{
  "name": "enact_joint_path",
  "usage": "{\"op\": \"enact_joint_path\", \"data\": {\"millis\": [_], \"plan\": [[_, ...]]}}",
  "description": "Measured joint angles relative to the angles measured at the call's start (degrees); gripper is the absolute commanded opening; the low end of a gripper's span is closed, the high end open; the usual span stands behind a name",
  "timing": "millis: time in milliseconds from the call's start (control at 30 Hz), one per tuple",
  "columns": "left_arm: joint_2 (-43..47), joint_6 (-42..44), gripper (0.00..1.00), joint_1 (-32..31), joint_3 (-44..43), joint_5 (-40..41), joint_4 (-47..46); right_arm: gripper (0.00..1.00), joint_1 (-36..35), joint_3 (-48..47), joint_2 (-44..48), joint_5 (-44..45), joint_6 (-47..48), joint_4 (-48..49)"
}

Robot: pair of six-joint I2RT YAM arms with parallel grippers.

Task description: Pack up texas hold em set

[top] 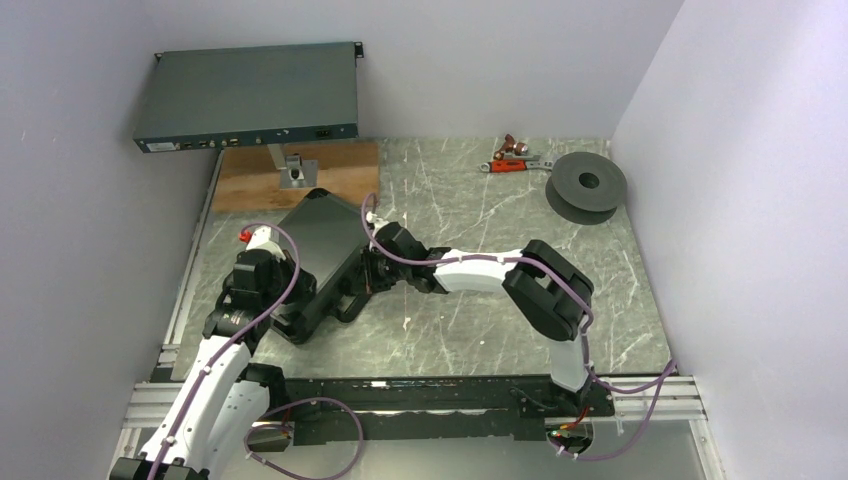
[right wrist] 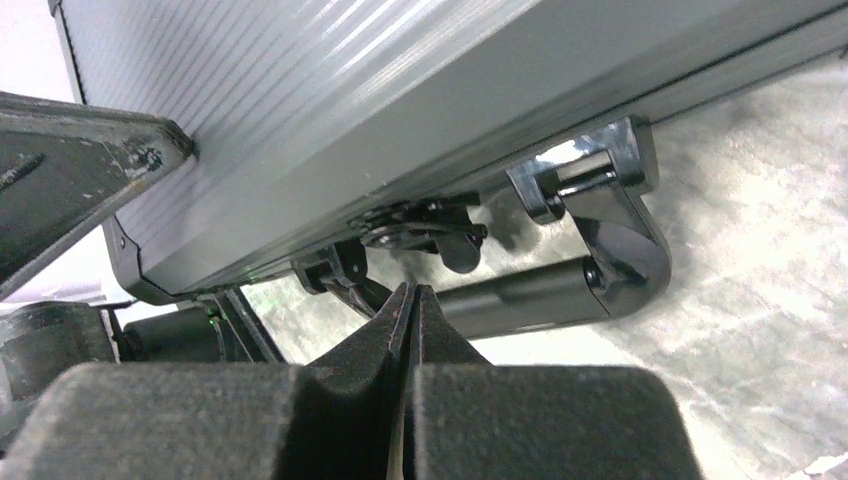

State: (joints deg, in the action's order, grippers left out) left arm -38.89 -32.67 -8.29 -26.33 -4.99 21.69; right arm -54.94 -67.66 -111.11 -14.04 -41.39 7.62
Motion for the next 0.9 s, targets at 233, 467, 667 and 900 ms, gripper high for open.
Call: {"op": "enact_joint_path", "data": {"millis": [233,467,667,900], "plan": [[0.00,0.00,0.00,0.00,0.00,0.00,0.00,0.00,0.02,-2.45,-2.95,-0.02,-0.13,1.27],[0.00,0.00,0.00,0.00,0.00,0.00,0.04,0.00,0.07,-2.91,-6.05,-1.46,-0.66,1.57],[0.00,0.00,0.00,0.00,0.00,0.00,0.04,0.00,0.13,-2.91,-6.05,-1.51,-0.83,1.60],[0.09,0.00,0.00,0.00,-0.44,0.24,0.87,0.07,0.13,-2.91,-5.31,-0.63,-0.48,0.94]]}}
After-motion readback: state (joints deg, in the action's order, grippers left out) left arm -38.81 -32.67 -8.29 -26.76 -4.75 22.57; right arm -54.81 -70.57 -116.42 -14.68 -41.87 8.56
